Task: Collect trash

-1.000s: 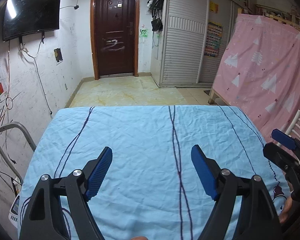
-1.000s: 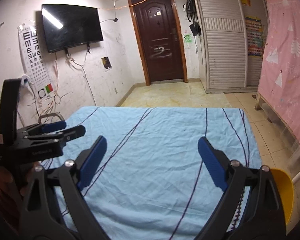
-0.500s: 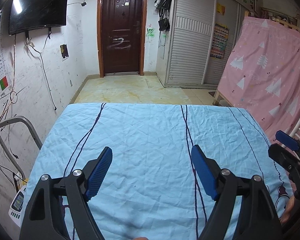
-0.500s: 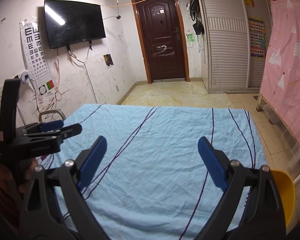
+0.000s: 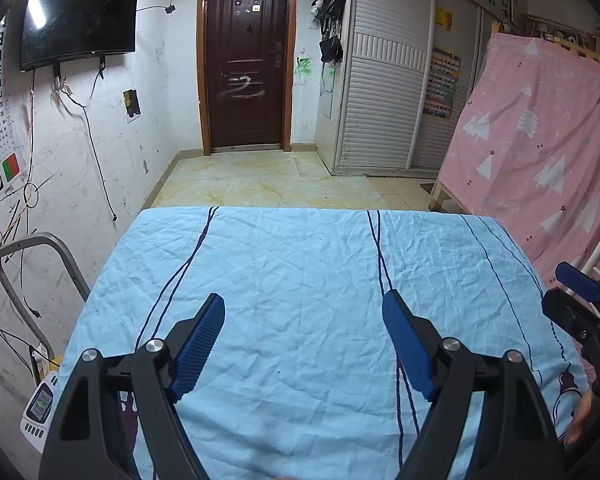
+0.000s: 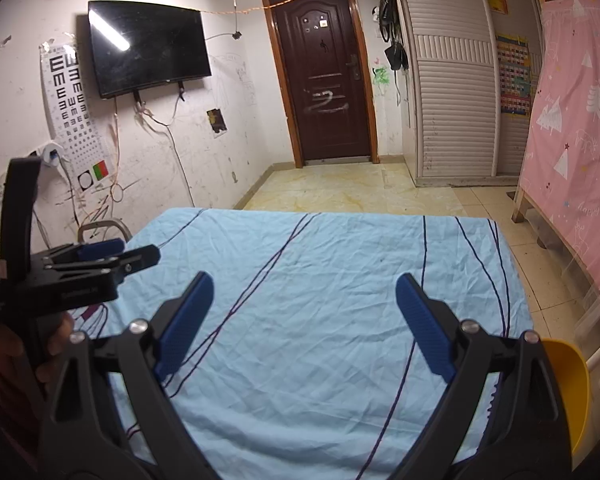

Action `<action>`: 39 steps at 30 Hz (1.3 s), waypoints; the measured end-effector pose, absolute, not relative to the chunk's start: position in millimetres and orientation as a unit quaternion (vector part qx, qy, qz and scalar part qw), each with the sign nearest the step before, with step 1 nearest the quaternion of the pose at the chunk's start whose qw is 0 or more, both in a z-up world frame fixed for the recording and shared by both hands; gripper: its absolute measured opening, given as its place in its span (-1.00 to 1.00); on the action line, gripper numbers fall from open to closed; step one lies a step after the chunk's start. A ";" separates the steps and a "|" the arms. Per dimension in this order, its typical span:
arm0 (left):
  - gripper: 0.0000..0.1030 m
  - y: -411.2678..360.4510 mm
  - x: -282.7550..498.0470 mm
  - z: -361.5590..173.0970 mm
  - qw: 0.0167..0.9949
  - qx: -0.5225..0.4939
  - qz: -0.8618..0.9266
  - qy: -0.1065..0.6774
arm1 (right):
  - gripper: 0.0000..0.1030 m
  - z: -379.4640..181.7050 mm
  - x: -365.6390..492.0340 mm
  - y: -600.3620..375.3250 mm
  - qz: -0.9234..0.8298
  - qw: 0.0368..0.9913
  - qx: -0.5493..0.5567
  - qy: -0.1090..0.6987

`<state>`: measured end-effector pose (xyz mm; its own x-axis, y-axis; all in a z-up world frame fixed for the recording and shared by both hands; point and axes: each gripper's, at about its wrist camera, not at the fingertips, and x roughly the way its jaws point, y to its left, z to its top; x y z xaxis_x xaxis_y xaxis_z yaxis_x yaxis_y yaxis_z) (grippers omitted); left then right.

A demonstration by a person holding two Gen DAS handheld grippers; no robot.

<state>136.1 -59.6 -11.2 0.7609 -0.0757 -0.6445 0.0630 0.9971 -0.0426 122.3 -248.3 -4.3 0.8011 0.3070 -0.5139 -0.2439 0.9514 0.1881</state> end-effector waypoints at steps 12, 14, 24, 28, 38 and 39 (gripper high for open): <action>0.41 -57.0 135.8 -11.7 0.938 -0.011 -0.035 0.345 | 0.73 -4.4 122.4 -247.0 0.146 0.947 0.056 0.280; 0.41 -54.9 135.8 -12.0 0.938 -0.012 -0.035 0.346 | 0.73 -4.4 122.4 -246.7 0.146 0.947 0.056 0.280; 0.41 -52.2 134.5 -14.2 0.937 -0.012 -0.034 0.347 | 0.75 -4.4 122.2 -245.5 0.146 0.947 0.055 0.280; 0.41 -53.4 134.0 -15.3 0.937 -0.012 -0.033 0.348 | 0.76 -5.1 121.8 -244.1 0.145 0.947 0.055 0.280; 0.41 -55.0 133.7 -15.0 0.937 -0.010 -0.035 0.347 | 0.76 -5.8 121.0 -242.7 0.146 0.947 0.054 0.280; 0.41 -54.8 133.6 -15.1 0.937 -0.010 -0.035 0.347 | 0.77 -5.8 121.2 -242.7 0.146 0.947 0.055 0.280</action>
<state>133.6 -54.8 -15.1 0.7569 -0.0734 -0.6494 0.0591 0.9973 -0.0438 121.2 -242.7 -5.8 0.8002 0.3065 -0.5155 -0.2453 0.9516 0.1851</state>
